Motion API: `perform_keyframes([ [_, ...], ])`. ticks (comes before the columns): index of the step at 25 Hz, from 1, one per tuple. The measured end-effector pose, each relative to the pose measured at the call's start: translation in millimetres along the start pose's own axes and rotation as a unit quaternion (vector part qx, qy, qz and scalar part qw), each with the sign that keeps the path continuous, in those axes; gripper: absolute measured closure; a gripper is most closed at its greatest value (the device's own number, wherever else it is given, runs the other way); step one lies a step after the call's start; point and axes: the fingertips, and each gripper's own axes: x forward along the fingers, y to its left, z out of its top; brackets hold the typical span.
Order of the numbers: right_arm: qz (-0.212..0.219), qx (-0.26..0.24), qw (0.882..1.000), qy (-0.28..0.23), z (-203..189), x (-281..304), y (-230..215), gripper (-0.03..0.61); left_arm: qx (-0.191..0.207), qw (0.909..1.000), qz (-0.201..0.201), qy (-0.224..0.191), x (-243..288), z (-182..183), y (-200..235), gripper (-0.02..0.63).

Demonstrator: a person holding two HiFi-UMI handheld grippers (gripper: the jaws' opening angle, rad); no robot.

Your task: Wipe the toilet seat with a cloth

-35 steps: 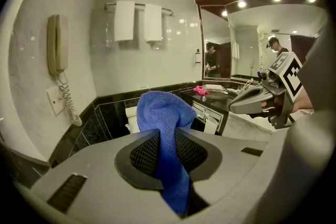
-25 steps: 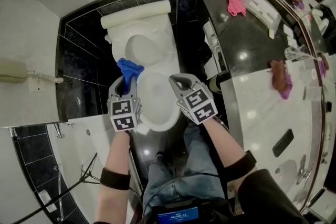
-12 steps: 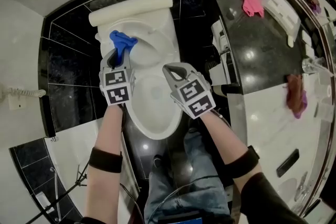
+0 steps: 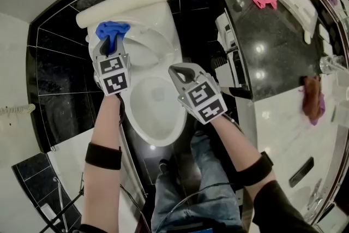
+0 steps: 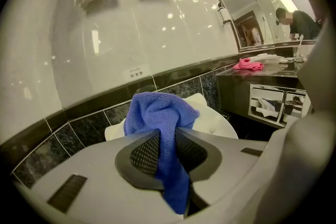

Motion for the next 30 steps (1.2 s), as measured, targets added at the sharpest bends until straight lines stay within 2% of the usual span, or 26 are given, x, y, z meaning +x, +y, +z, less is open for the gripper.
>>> perform_keyframes([
  [3, -0.008, 0.008, 1.0, 0.004, -13.0, -4.6, -12.3, 0.563, 0.008, 0.9999, 0.0, -0.013, 1.6, 3.8, -9.9, 0.541],
  [6, -0.015, 0.019, 1.0, 0.007, -25.1, -8.6, -20.1, 0.562, 0.044, 0.9985, -0.027, -0.02, 5.1, 4.6, -38.2, 0.542],
  [8, -0.016, 0.022, 1.0, 0.009, -31.0, -10.1, -20.9, 0.563, 0.062, 0.997, -0.045, -0.015, 9.4, -2.1, -60.6, 0.542],
  [14, -0.021, 0.028, 0.999, 0.013, -48.9, -13.6, -26.0, 0.562, 0.082, 0.994, -0.072, 0.0, 21.9, -27.4, -102.1, 0.543],
  [20, -0.026, 0.037, 0.999, 0.021, -75.2, -12.1, -29.0, 0.563, 0.17, 0.9794, -0.106, 0.025, 32.4, -62.7, -144.0, 0.543],
  [30, -0.033, 0.047, 0.998, 0.034, -124.8, -0.1, -35.4, 0.561, 0.23, 0.9613, -0.143, 0.051, 45.6, -140.4, -196.7, 0.545],
])
